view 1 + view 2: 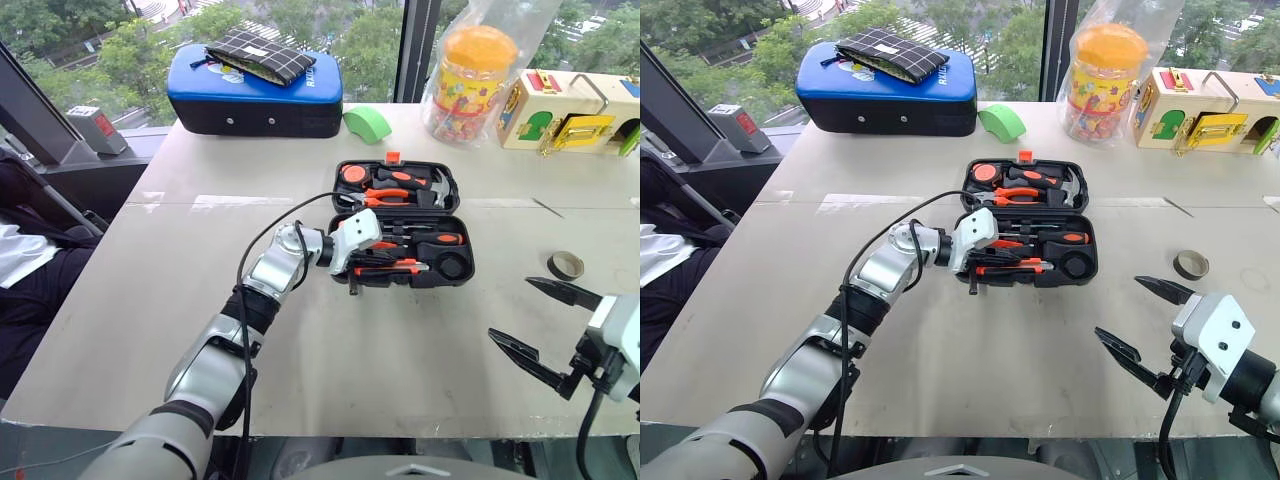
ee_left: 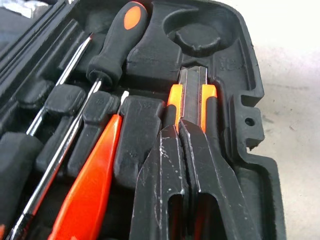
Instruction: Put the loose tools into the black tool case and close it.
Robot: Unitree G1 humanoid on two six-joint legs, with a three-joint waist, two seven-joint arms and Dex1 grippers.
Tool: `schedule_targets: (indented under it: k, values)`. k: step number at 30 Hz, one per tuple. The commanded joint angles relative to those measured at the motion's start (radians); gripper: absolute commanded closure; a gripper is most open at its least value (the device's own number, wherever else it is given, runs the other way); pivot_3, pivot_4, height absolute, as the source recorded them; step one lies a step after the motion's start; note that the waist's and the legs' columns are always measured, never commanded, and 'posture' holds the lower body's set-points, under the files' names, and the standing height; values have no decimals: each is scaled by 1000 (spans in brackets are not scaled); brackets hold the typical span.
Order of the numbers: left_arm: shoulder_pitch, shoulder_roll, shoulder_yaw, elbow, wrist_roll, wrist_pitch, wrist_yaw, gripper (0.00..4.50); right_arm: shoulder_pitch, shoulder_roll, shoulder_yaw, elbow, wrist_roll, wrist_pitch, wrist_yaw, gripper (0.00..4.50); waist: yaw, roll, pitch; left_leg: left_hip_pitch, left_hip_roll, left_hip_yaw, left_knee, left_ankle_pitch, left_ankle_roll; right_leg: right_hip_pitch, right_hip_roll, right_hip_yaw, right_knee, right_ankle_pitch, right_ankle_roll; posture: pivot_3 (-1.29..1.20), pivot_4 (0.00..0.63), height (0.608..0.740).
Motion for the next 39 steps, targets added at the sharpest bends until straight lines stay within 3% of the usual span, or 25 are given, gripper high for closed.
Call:
schedule_targets:
  k: [1, 7, 10, 15, 17, 18, 27, 30, 31, 33, 34, 35, 39]
  values:
    - [30, -16, 78, -55, -95, 42, -24, 4480, -17, -6, -33, -26, 40, 53, -50, 0, -1, 0, 0, 0, 0, 0, 0, 0, 0, 0, 0, 0, 0, 0, 0, 0, 150, 740]
    - [85, 41, 209, -327, -311, 271, -79, 4480, -179, -41, -46, 27, 85, 256, -232, 0, -8, 0, 3, -2, 1, 0, 0, 1, -2, -3, 0, 0, 0, 0, 0, 0, 150, 740]
    - [113, 82, 231, -446, -381, 339, -106, 3311, -272, -137, -32, 61, 91, 439, -301, 0, -4, 2, 3, -2, 1, 0, -1, 1, -2, -2, 0, 1, 0, 0, 0, 0, 150, 740]
    - [151, 158, 218, -628, -467, 454, -132, 831, -445, -281, 82, 210, 61, 665, -363, 0, 1, 1, 3, -3, 1, 0, -1, 1, -2, -2, 0, 0, -1, 0, -1, 0, 150, 740]
    - [158, 171, 222, -699, -504, 484, -126, 0, -539, -308, 177, 333, 30, 743, -383, 502, -4, 1, 4, -3, 0, -1, -1, 1, -2, -2, -1, 0, -1, 0, -1, 0, 150, 740]
    - [162, 179, 218, -730, -511, 484, -126, 0, -583, -318, 221, 386, 13, 772, -391, 680, -3, 1, 4, -3, 1, 1, -1, 2, -3, -3, -1, 1, -1, 0, -1, 0, 150, 740]
    - [187, 188, 210, -845, -524, 482, -38, 0, -927, -291, 456, 775, -126, 830, -423, 680, -4, 4, 5, -3, 1, 3, -3, 2, -4, -4, -1, 2, -2, 0, -1, 0, 150, 740]
    - [203, 185, 218, -862, -522, 471, -3, 0, -1015, -282, 534, 887, -148, 826, -374, 680, -5, 4, 5, -3, 1, 3, -4, 2, -4, -4, -1, 2, -3, 0, -1, 0, 150, 740]
    - [208, 184, 221, -864, -519, 466, 8, 0, -1038, -278, 556, 920, -160, 820, -364, 1105, -4, 4, 5, -3, 1, 3, -4, 3, -4, -4, -1, 3, -3, 0, -1, 0, 150, 740]
    - [221, 183, 229, -869, -516, 459, 34, 0, -1073, -273, 596, 971, -171, 810, -327, 1456, -4, 4, 5, -3, 1, 3, -4, 2, -4, -4, -1, 2, -3, 0, -1, 0, 150, 740]
    - [228, 181, 234, -872, -517, 457, 48, 0, -1084, -270, 608, 993, -176, 800, -311, 2099, -4, 4, 5, -3, 1, 3, -4, 3, -4, -4, -1, 3, -3, 0, -1, 0, 150, 740]
    - [235, 180, 236, -876, -520, 456, 60, 0, -1087, -268, 615, 1004, -177, 791, -293, 2372, -4, 4, 5, -3, 1, 3, -4, 3, -4, -4, -1, 3, -3, 0, -1, 0, 150, 740]
    - [262, 185, 238, -887, -524, 450, 85, 0, -1074, -275, 614, 974, -186, 751, -247, 4410, -4, 4, 5, -3, 1, 3, -4, 3, -4, -4, -1, 2, -4, 0, -1, 0, 150, 740]
